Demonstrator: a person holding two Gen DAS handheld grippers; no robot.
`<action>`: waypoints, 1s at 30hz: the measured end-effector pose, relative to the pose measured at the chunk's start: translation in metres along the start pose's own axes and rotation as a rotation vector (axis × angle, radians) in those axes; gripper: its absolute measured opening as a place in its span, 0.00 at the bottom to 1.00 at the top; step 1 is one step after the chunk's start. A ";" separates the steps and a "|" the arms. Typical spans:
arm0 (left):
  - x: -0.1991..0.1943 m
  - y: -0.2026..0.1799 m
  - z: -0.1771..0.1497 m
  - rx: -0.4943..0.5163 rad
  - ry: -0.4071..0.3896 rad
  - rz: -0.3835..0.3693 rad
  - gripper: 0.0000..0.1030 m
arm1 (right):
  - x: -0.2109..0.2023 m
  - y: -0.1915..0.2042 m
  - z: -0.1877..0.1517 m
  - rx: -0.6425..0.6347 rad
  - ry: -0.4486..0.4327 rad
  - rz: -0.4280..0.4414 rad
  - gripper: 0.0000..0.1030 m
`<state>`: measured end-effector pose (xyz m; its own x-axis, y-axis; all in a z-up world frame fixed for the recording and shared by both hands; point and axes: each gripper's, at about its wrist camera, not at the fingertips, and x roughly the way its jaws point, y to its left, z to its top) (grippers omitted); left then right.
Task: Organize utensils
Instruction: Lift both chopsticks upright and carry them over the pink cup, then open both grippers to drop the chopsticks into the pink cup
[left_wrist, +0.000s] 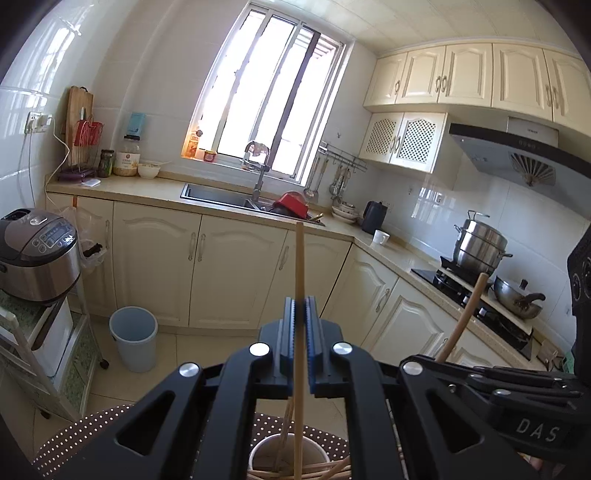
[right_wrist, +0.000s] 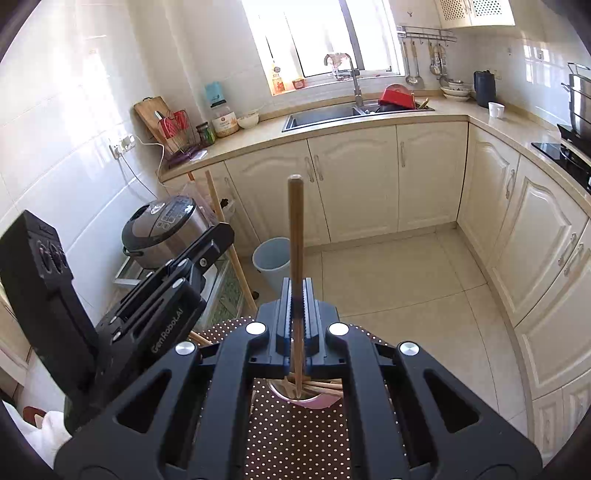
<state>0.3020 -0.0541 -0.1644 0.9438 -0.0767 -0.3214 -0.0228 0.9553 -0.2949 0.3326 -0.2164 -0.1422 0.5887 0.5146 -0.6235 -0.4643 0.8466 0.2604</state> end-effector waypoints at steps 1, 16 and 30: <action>0.000 0.000 -0.001 0.005 0.004 0.000 0.05 | 0.003 -0.001 -0.002 -0.002 0.006 0.001 0.05; 0.004 0.002 -0.024 0.056 0.122 -0.003 0.18 | 0.029 -0.001 -0.031 0.021 0.115 -0.007 0.06; -0.035 0.023 -0.013 0.040 0.158 0.010 0.33 | 0.001 0.012 -0.037 0.050 0.060 -0.064 0.45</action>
<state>0.2637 -0.0335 -0.1715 0.8800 -0.1078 -0.4626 -0.0160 0.9666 -0.2556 0.3025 -0.2109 -0.1670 0.5744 0.4513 -0.6829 -0.3927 0.8839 0.2539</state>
